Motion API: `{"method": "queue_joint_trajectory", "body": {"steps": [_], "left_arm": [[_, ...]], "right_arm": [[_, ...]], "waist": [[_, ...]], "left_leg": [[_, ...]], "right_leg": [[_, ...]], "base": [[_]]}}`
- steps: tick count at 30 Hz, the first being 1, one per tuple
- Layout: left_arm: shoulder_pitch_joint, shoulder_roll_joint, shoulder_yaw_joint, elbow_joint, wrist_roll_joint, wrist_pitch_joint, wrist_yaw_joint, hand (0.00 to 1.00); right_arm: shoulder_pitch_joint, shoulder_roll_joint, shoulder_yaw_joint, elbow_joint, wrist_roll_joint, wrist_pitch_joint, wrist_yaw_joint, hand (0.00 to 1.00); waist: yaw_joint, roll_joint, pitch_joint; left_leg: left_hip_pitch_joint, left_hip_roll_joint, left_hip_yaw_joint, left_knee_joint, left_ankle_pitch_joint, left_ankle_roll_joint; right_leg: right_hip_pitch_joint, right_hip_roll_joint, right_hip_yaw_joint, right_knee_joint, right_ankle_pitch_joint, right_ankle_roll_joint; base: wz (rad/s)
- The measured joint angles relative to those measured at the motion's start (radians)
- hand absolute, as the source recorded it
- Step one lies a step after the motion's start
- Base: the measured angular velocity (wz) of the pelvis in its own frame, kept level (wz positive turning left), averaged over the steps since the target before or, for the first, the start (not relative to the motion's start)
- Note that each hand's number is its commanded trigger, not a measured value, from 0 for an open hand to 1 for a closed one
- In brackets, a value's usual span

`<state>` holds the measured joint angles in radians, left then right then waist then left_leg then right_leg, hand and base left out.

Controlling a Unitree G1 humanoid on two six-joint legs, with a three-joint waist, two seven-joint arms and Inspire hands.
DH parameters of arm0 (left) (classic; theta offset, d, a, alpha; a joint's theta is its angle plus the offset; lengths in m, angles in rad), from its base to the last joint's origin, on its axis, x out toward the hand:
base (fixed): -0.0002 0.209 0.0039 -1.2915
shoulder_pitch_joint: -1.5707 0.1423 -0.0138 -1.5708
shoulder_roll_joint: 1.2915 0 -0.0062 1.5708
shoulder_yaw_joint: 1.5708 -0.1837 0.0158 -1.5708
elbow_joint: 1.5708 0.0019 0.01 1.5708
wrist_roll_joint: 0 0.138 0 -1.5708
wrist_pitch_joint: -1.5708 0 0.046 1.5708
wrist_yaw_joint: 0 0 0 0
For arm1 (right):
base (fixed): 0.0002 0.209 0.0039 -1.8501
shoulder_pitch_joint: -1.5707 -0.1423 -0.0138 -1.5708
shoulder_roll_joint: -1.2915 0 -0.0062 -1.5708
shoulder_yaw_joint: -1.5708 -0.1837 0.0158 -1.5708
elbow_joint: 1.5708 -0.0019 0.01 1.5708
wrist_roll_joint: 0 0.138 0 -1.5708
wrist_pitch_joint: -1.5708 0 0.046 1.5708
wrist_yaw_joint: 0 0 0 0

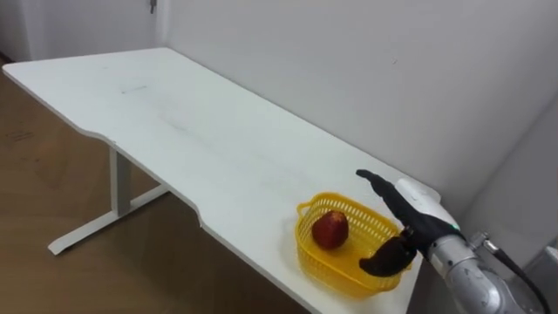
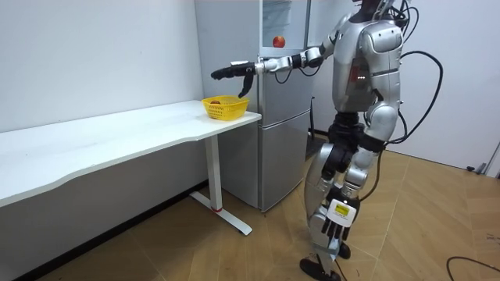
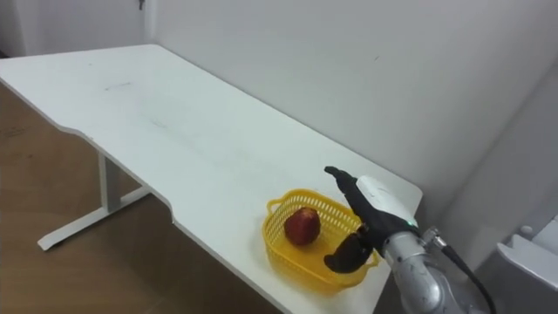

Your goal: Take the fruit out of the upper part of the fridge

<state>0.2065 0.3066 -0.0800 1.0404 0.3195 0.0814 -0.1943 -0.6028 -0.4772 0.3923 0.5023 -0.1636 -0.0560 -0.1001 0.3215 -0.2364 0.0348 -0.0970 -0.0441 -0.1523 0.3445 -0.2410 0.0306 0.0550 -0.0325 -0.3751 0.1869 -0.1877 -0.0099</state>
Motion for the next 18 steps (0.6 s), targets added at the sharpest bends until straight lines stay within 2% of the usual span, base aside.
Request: {"method": "queue_joint_trajectory", "body": {"steps": [2,4,6,7,8,9,11,13,14,16,18], "left_arm": [[0.018,-0.011,0.002,-0.001,0.0,-0.001,0.011,0.0],[0.046,-0.017,0.012,-0.006,0.002,-0.001,0.017,0.0],[0.06,-0.021,0.025,-0.019,0.009,-0.001,0.017,0.0],[0.061,-0.023,0.031,-0.02,0.009,-0.005,0.017,0.0],[0.061,-0.023,0.032,-0.02,0.007,-0.008,0.017,0.0],[0.063,-0.025,0.032,-0.02,0.007,-0.017,0.019,0.0],[0.069,-0.037,0.037,-0.022,0.006,-0.024,0.034,0.0],[0.087,-0.059,0.059,-0.028,0.006,-0.029,0.038,0.0],[0.091,-0.061,0.061,-0.028,0.006,-0.032,0.038,0.0],[0.114,-0.065,0.077,-0.027,0.006,-0.039,0.042,0.0],[0.12,-0.066,0.078,-0.025,0.006,-0.039,0.05,0.0]], "right_arm": [[0.0,0.001,-0.027,-0.061,0.003,0.0,-0.005,0.0],[0.001,0.001,-0.052,-0.14,0.008,-0.011,-0.03,0.0],[0.009,0.005,-0.084,-0.188,0.013,-0.019,-0.042,0.0],[0.024,0.008,-0.109,-0.227,0.02,-0.023,-0.052,0.0],[0.036,0.008,-0.118,-0.248,0.03,-0.028,-0.059,0.0],[0.056,0.011,-0.138,-0.284,0.042,-0.041,-0.068,0.0],[0.097,0.013,-0.172,-0.359,0.044,-0.054,-0.087,0.0],[0.139,0.017,-0.216,-0.466,0.044,-0.066,-0.13,0.0],[0.149,0.018,-0.227,-0.49,0.045,-0.07,-0.142,0.0],[0.167,0.025,-0.266,-0.548,0.05,-0.094,-0.186,0.0],[0.195,0.028,-0.311,-0.577,0.051,-0.109,-0.212,0.0]], "waist": [[-0.016,0.017,-0.0023],[-0.042,0.031,-0.009],[-0.049,0.04,-0.0092],[-0.05,0.053,-0.0067],[-0.054,0.055,-0.0093],[-0.072,0.062,-0.0123],[-0.078,0.075,-0.0197],[-0.104,0.097,-0.0263],[-0.108,0.101,-0.0266],[-0.138,0.113,-0.0231],[-0.155,0.118,-0.0286]], "left_leg": [[0.002,0.001,0.013,-0.002,-0.001,0.002],[0.022,0.003,0.026,-0.007,-0.001,0.002],[0.047,0.013,0.041,-0.008,-0.001,0.003],[0.061,0.014,0.047,-0.011,-0.002,0.004],[0.067,0.015,0.047,-0.015,-0.002,0.004],[0.08,0.015,0.048,-0.025,-0.003,0.004],[0.093,0.018,0.063,-0.034,-0.003,0.005],[0.098,0.019,0.078,-0.041,-0.005,0.008],[0.104,0.02,0.084,-0.043,-0.005,0.008],[0.128,0.024,0.098,-0.055,-0.005,0.008],[0.136,0.03,0.12,-0.058,-0.006,0.008]], "right_leg": [[0.0,0.0,0.012,0.0,0.002,0.001],[0.007,0.0,0.022,0.001,0.002,0.001],[0.023,0.001,0.036,0.0,0.002,0.001],[0.033,0.002,0.044,-0.002,0.002,0.001],[0.037,0.002,0.044,-0.001,0.002,0.001],[0.046,0.002,0.047,-0.001,0.002,0.001],[0.049,0.002,0.057,0.0,0.002,0.001],[0.051,0.001,0.073,0.001,0.003,0.002],[0.053,0.001,0.075,0.002,0.003,0.002],[0.066,0.002,0.093,0.002,0.003,0.002],[0.064,0.005,0.106,0.004,0.004,0.002]], "base": [[-0.21],[-0.17],[-0.18],[-0.19],[-0.08],[-0.04],[-0.19],[-0.23],[-0.24],[-0.23],[-0.23]]}}
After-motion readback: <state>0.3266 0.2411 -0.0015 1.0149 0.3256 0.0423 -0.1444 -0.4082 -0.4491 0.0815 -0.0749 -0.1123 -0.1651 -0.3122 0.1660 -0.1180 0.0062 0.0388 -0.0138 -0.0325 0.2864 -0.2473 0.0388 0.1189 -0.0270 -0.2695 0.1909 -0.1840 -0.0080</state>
